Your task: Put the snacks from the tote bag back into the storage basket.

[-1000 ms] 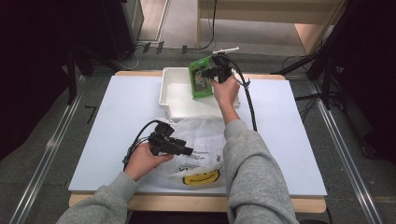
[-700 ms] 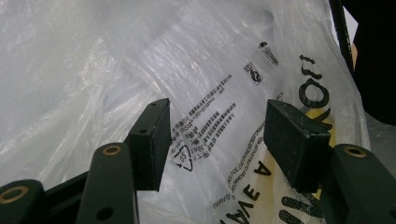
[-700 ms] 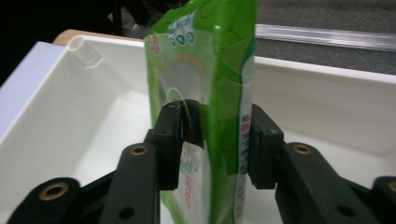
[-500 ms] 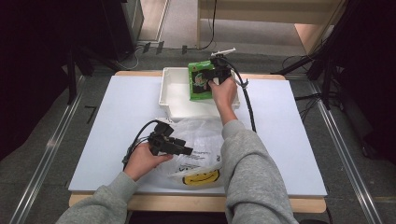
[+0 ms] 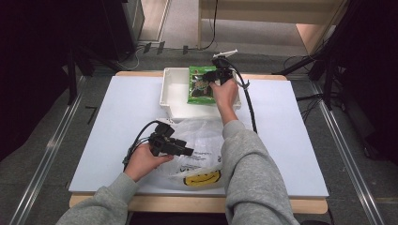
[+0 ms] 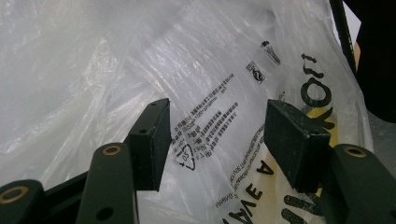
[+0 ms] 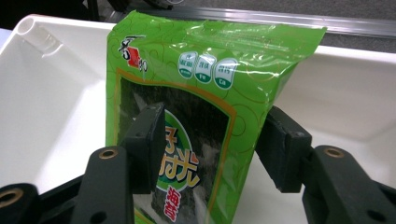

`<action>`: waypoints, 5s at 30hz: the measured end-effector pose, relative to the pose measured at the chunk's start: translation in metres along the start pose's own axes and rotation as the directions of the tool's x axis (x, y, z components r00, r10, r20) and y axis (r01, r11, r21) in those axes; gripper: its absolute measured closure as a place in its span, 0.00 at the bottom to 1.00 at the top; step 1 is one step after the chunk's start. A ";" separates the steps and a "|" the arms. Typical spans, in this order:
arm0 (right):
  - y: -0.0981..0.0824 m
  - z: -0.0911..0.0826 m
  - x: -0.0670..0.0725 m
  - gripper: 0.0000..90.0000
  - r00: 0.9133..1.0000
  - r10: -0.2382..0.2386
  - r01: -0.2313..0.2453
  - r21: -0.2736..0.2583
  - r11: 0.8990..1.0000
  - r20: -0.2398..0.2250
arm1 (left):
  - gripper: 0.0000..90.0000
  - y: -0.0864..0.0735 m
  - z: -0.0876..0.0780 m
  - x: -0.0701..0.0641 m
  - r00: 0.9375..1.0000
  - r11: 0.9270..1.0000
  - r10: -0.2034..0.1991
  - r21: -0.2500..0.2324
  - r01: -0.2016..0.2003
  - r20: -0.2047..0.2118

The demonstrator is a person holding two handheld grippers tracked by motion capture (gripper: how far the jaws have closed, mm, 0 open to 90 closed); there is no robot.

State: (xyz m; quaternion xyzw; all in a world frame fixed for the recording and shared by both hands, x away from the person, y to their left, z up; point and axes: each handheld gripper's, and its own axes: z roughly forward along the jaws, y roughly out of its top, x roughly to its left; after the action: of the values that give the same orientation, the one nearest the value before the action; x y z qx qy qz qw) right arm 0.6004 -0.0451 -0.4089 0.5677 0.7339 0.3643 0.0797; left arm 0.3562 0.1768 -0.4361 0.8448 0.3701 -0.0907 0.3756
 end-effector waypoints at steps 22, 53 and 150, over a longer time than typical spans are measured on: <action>0.000 0.003 -0.003 0.46 0.999 0.046 -0.046 0.002 0.999 -0.002 | 0.47 0.000 0.000 0.000 1.000 1.000 0.000 0.000 0.000 -0.006; -0.012 -0.032 -0.013 0.46 0.998 0.056 -0.056 -0.024 0.998 -0.012 | 0.47 0.001 -0.001 0.000 1.000 1.000 0.001 0.001 -0.001 -0.018; -0.191 -0.161 0.017 0.45 0.916 -0.263 0.254 -0.069 0.965 -0.304 | 0.46 -0.003 -0.012 -0.010 0.999 1.000 0.022 -0.017 -0.022 -0.031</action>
State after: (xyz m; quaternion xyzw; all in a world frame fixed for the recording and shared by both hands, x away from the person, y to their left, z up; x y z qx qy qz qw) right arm 0.3610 -0.1191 -0.4074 0.4002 0.8007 0.4454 0.0187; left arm 0.3455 0.1811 -0.4257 0.8468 0.3673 -0.0703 0.3782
